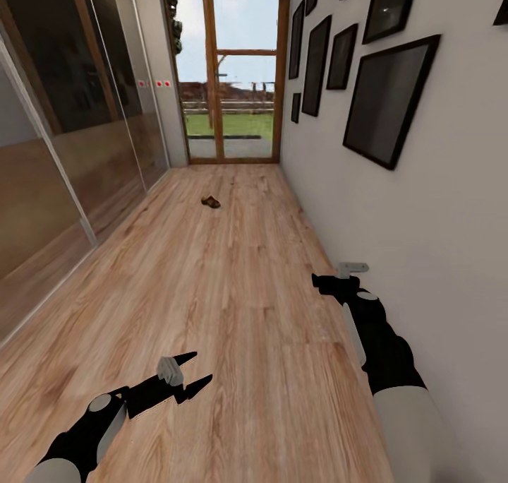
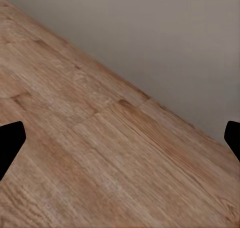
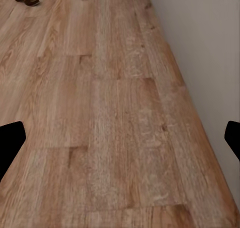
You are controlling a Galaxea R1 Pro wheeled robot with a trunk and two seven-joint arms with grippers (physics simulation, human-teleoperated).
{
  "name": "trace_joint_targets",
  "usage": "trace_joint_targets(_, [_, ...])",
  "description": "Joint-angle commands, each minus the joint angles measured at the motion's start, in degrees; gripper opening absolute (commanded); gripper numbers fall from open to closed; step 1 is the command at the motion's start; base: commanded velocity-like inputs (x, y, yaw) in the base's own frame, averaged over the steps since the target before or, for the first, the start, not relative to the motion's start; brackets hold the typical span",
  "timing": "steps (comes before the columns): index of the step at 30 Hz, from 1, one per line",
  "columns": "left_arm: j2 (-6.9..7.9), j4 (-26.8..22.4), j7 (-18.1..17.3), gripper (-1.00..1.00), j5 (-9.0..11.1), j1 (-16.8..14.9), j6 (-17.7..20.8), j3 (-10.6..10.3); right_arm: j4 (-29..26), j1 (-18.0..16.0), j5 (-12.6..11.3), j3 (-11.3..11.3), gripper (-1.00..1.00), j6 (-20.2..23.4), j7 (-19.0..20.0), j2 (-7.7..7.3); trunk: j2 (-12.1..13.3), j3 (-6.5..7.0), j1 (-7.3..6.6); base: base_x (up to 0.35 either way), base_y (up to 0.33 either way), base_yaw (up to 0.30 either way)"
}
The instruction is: Pick up the two gym shoes and the two sandals from the corridor floor and place them onto the hallstand (shoe rack) in the corridor, making sure they are on the rack and not on the floor. Arrange them so the two gym shoes are next to each other and the two sandals are next to each other.
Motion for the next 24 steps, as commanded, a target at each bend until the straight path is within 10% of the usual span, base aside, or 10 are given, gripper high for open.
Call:
trace_joint_targets(1, [0.00,0.1,-0.2,1.00,0.1,0.0,-0.3,0.0,-0.1,0.0,0.4,-0.1,1.00,0.3,0.1,0.05,0.0,-0.05,0.03,0.349,0.000,0.000])
trace_joint_targets(24, [0.00,0.1,-0.2,1.00,0.1,0.0,-0.3,0.0,-0.1,0.0,0.4,-0.1,1.00,0.3,0.1,0.05,0.0,-0.32,0.03,0.349,0.000,0.035])
